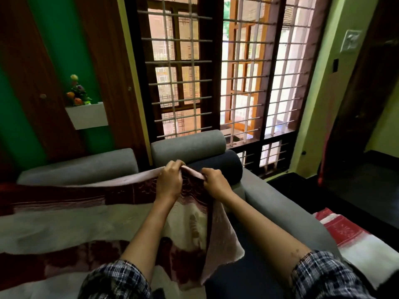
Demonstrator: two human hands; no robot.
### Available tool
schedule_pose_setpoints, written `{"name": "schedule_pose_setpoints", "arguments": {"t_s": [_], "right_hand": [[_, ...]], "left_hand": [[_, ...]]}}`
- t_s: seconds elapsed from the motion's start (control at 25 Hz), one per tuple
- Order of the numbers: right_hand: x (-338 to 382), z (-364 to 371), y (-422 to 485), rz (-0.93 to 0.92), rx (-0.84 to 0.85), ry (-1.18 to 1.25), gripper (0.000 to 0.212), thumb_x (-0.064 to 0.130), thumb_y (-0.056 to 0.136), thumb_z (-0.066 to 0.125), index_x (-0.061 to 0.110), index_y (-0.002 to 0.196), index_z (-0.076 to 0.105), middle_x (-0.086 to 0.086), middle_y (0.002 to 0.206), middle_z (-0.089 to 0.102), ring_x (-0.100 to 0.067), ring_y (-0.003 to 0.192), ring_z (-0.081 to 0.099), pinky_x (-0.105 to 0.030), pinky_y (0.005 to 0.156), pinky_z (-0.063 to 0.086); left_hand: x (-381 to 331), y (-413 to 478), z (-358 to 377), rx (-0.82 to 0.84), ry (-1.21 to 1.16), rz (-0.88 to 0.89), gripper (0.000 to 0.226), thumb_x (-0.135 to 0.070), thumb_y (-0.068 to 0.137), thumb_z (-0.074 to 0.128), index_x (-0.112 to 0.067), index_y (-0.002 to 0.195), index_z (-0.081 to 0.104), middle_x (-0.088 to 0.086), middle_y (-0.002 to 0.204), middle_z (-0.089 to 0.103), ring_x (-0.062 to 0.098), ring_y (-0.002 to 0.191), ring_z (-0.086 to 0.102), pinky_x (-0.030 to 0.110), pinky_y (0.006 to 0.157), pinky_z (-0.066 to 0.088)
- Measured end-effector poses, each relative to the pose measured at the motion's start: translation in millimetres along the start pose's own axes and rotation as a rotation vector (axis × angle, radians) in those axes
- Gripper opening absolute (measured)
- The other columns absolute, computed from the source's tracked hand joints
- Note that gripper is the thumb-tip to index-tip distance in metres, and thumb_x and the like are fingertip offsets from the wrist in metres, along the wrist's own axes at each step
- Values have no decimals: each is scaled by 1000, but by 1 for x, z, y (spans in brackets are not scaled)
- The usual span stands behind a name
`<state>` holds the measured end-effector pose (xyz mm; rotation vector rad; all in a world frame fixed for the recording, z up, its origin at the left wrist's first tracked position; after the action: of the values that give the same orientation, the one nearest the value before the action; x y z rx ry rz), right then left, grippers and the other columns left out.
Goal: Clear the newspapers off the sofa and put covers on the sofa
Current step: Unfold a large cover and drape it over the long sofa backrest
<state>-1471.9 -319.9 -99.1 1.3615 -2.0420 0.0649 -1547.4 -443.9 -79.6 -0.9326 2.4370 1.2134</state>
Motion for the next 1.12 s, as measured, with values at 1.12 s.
{"name": "schedule_pose_setpoints", "arguments": {"t_s": [1.12], "right_hand": [[-212,-119,165,-157,-57,-425,28,8,88,44,12,116,49,-9,115,58,-34,101,57,-32,65,34]], "left_hand": [[-30,145,203,221,-77,-101,29,-21,90,58,-11,118,59,8,109,65,23,99,60,32,77,46]]}}
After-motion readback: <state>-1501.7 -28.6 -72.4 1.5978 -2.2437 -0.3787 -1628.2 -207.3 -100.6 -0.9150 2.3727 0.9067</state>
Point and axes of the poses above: each hand's wrist, its own y-axis towards the middle knuckle, its own z-axis out of the palm, x = y × z, the point moved 2 cm from there along y, towards the middle knuckle
